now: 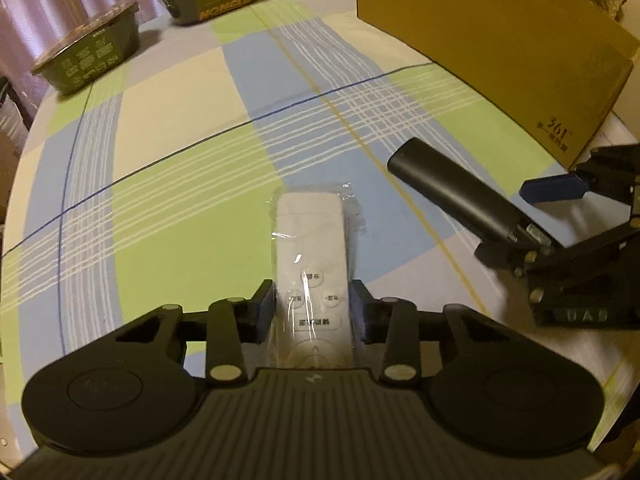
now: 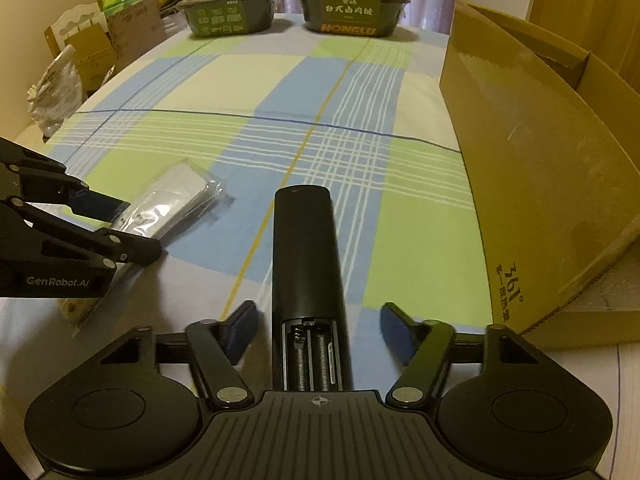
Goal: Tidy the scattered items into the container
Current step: 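Grasp the black remote with the right tool while the left tool grasps the wrapped white remote, then lift and carry both remotes over the cardboard box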
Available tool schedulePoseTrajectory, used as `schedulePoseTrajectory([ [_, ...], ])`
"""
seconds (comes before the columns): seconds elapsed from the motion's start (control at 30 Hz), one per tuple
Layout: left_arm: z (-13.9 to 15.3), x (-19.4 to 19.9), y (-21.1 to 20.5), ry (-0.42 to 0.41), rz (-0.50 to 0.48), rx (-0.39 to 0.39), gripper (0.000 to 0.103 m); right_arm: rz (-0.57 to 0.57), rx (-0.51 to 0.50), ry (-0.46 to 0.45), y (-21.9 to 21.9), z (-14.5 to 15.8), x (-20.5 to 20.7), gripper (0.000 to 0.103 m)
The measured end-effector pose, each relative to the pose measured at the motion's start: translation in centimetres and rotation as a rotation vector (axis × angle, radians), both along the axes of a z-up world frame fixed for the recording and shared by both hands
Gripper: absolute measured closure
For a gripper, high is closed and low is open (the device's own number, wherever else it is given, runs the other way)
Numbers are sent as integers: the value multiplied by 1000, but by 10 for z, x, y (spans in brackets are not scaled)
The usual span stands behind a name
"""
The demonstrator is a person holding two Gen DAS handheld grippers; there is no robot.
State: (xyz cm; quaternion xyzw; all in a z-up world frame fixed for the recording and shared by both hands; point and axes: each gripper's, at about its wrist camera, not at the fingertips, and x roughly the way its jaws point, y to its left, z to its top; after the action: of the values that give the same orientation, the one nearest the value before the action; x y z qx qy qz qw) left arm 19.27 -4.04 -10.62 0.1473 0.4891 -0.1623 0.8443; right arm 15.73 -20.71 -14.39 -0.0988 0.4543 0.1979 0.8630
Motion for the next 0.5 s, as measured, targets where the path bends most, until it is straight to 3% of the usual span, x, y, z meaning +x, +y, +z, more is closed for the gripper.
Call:
schedulePoseTrajectory([
  [0.1, 1, -8, 3, 14, 8, -10, 70, 9, -5, -1, 0, 1, -4, 47],
  [0.2, 2, -16, 5, 29, 18, -20, 70, 31, -16, -6, 3, 3, -8, 62],
  [0.5, 10, -31, 2, 37, 28, -53, 70, 15, 4, -9, -4, 17, -17, 62],
])
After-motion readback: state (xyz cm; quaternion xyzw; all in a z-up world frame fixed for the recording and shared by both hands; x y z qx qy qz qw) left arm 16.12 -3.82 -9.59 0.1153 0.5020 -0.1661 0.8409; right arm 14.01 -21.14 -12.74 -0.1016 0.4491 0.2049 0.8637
